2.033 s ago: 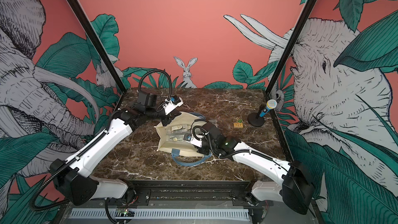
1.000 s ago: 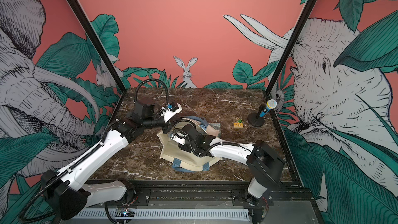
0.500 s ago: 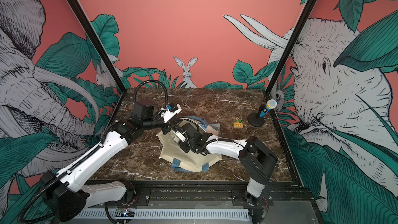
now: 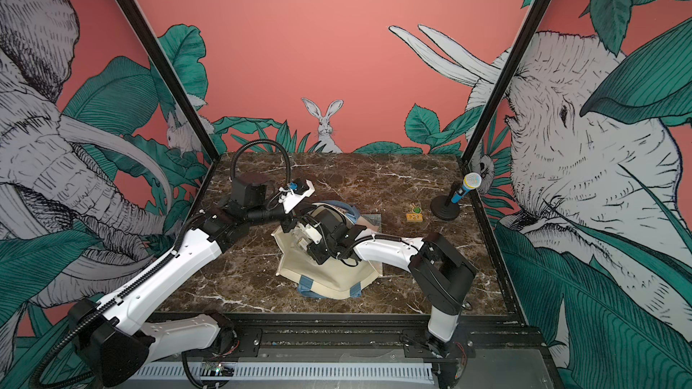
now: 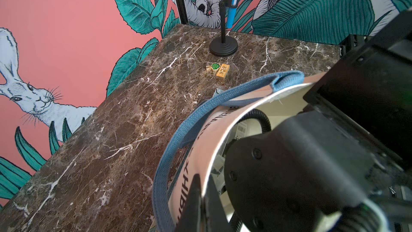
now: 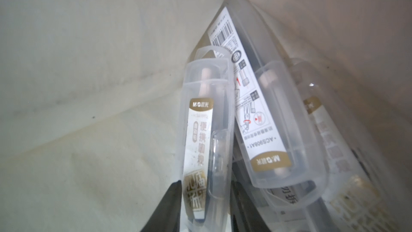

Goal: Take out the compass set from the canvas bag
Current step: Pick up the compass set from the canvas bag.

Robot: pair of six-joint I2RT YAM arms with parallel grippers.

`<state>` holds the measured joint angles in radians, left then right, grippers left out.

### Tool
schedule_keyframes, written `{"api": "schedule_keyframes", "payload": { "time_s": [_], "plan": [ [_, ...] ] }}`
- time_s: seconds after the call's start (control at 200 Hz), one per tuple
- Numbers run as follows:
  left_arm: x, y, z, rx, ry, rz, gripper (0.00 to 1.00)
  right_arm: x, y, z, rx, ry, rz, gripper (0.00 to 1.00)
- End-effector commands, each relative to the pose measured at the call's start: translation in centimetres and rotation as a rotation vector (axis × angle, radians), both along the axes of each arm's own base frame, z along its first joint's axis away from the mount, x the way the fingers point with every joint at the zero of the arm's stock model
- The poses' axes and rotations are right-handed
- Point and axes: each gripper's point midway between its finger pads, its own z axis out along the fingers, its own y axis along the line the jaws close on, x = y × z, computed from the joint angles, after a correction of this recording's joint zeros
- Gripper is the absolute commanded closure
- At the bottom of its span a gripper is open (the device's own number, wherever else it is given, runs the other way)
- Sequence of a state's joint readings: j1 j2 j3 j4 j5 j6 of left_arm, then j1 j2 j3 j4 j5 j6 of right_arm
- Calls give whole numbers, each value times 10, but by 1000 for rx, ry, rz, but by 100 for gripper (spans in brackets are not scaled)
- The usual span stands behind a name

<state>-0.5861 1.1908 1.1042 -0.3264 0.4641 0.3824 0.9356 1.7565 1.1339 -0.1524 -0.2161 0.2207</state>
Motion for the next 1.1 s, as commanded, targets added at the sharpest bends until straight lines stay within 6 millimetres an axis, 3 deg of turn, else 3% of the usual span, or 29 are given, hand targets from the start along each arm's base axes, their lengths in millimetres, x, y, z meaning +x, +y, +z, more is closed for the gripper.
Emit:
{"api": "schedule_keyframes", "payload": {
  "time_s": [0.0,0.25,0.36,0.505,0.825,1.095],
  "plan": [
    [-15,-4,27,-68,-78,-65,100,1,12,14,68,48,6,67],
    [-16,-2,28,-64,-87,-63,100,-1,21,19,118,117,-7,70],
    [-16,-2,27,-61,-87,-62,100,-4,24,18,122,173,-16,59],
    [-16,-1,26,-59,-89,-60,100,-5,26,17,123,204,-24,55],
    [-17,0,27,-59,-95,-56,100,-1,27,17,139,209,-41,70],
    [-17,1,25,-57,-94,-55,100,0,36,19,171,235,-43,67]
  ]
}}
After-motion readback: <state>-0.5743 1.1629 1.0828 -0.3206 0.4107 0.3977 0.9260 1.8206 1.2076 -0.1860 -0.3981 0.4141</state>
